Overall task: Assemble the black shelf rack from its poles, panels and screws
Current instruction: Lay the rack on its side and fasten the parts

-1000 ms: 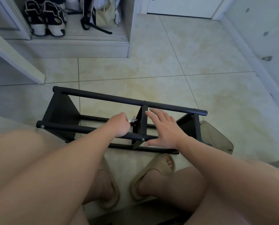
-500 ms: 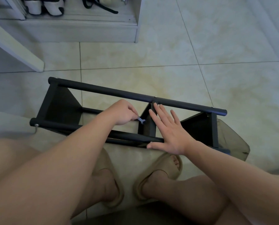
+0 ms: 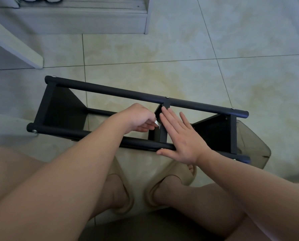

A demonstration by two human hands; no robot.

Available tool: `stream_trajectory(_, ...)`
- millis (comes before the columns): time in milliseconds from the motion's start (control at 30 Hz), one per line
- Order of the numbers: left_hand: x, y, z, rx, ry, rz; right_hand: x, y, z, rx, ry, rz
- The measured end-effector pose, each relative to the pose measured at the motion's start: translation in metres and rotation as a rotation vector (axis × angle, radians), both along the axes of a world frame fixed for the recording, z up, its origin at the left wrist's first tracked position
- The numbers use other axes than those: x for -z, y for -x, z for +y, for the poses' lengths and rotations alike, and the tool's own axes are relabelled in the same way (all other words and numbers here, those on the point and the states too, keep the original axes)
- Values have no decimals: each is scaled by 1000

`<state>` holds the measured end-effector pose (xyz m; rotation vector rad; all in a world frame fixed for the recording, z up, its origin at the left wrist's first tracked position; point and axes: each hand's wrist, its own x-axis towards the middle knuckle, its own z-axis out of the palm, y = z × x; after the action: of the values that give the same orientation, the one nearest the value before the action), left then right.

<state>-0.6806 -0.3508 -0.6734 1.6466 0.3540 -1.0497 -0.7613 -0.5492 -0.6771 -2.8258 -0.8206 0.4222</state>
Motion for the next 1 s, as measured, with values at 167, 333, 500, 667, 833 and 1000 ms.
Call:
stream_trajectory(167,0,2,-2,-91,44,68,-1,1,0,36,-30,8)
stream_trajectory(333,3,4,-4,-137,51,90,-1,1,1,76,-9,16)
stream_trajectory(500,3,5,-9,-149,47,59,0,1,1,87,-1,16)
stream_trajectory(667,4,4,-12,-157,40,53,0,1,1,90,-3,9)
stream_trajectory(833,3,3,-7,-52,-21,19,1,2,0,95,-9,-3)
stream_trajectory(1000,3,2,-4,0,-59,-10,2,2,0,96,-11,-12)
